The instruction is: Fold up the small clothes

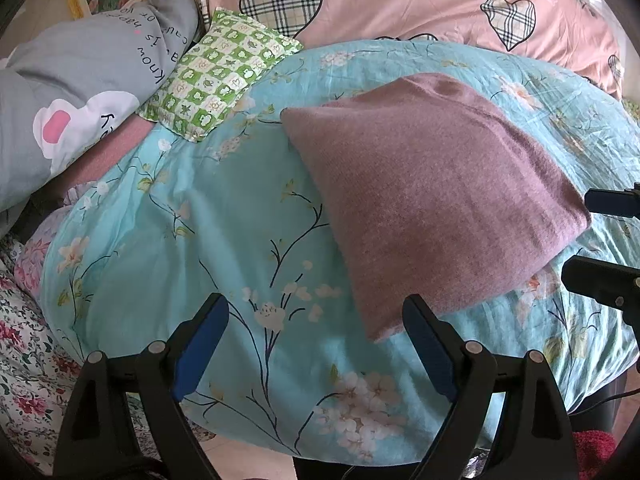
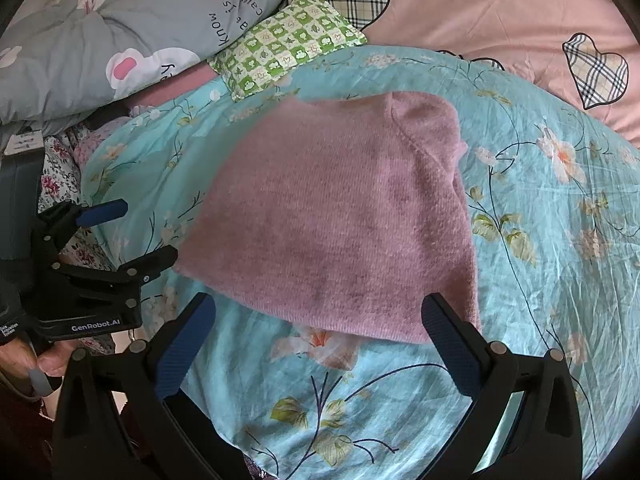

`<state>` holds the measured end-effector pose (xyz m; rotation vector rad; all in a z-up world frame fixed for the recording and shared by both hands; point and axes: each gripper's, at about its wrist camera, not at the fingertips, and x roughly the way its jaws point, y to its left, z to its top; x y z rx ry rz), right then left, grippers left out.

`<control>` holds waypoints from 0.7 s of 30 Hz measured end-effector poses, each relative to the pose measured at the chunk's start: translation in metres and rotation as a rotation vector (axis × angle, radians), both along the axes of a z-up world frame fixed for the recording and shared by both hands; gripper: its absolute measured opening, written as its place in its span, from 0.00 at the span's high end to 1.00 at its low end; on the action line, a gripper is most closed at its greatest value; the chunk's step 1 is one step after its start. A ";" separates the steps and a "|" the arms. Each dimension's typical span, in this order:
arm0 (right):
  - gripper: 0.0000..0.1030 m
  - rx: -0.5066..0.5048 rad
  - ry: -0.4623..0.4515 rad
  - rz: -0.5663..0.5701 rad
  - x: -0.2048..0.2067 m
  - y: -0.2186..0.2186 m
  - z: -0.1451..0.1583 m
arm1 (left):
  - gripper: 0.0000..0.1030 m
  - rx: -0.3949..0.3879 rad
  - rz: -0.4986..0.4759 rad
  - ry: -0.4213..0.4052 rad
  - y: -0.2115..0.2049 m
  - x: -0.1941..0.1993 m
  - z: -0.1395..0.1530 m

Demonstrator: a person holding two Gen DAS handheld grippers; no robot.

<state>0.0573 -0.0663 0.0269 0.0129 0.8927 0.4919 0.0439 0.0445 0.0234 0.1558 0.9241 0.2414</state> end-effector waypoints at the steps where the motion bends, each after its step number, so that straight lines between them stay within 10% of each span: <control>1: 0.00 -0.001 0.001 -0.001 0.000 0.001 0.000 | 0.13 0.000 0.001 0.000 0.000 0.000 0.000; 21: 0.00 0.005 -0.008 0.008 0.007 0.003 0.007 | 0.13 -0.039 0.029 -0.019 0.000 0.001 0.006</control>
